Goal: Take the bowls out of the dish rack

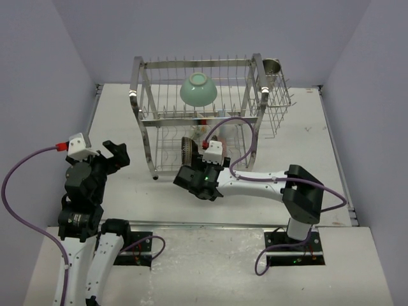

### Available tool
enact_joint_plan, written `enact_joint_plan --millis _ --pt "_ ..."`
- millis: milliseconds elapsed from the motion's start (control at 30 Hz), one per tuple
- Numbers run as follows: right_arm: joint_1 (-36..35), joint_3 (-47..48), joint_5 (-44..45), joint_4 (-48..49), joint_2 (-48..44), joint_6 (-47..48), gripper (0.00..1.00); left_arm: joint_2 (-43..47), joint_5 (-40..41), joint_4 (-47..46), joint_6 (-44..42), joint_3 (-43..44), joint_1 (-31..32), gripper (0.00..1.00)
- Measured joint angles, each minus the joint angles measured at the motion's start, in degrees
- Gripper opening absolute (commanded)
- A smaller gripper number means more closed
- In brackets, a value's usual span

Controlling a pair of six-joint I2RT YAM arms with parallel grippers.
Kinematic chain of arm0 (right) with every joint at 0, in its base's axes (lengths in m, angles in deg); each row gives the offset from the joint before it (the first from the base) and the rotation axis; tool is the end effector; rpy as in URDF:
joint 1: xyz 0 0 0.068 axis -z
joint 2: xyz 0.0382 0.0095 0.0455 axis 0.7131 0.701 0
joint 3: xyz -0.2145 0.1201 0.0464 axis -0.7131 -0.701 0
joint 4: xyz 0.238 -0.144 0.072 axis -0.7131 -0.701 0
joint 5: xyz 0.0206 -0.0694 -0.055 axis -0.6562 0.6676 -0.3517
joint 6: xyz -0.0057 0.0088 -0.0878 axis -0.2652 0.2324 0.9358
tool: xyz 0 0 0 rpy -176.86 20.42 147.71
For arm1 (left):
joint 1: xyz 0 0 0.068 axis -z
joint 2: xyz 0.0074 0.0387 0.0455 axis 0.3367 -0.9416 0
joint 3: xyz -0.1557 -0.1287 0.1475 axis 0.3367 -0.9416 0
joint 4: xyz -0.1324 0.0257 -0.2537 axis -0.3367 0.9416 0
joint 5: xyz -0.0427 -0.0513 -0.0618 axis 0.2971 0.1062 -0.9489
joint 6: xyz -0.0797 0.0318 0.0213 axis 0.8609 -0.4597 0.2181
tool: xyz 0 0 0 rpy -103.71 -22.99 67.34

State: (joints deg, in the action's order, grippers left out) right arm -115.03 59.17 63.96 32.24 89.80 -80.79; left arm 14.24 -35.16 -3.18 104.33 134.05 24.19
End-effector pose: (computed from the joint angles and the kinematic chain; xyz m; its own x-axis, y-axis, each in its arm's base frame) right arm 0.1967 0.3278 0.1721 -0.4129 0.1233 -0.9024 0.1847 0.9815 0.0496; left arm 0.1811 0.0009 0.3380 -0.1135 -0.3978 -0.9104 -0.1746 0.9101 -0.3759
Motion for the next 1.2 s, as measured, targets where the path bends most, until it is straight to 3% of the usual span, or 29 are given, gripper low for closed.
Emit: enact_joint_plan --millis 233,467,933,1200 --pt "1.1 2.1 2.4 -13.7 3.3 -11.6 0.80 0.1 -0.4 0.0 0.0 0.0 0.0 1.00" --pt "3.0 2.1 4.5 -15.5 4.5 -13.9 0.79 0.1 -1.2 0.0 0.0 0.0 0.0 1.00" --pt "5.6 -2.4 4.9 5.8 4.7 2.4 0.77 -0.4 -2.6 -0.1 0.0 0.0 0.0 1.00" --pt "8.3 -2.4 4.1 11.6 4.8 7.7 0.67 -0.6 -3.0 -0.1 0.0 0.0 0.0 1.00"
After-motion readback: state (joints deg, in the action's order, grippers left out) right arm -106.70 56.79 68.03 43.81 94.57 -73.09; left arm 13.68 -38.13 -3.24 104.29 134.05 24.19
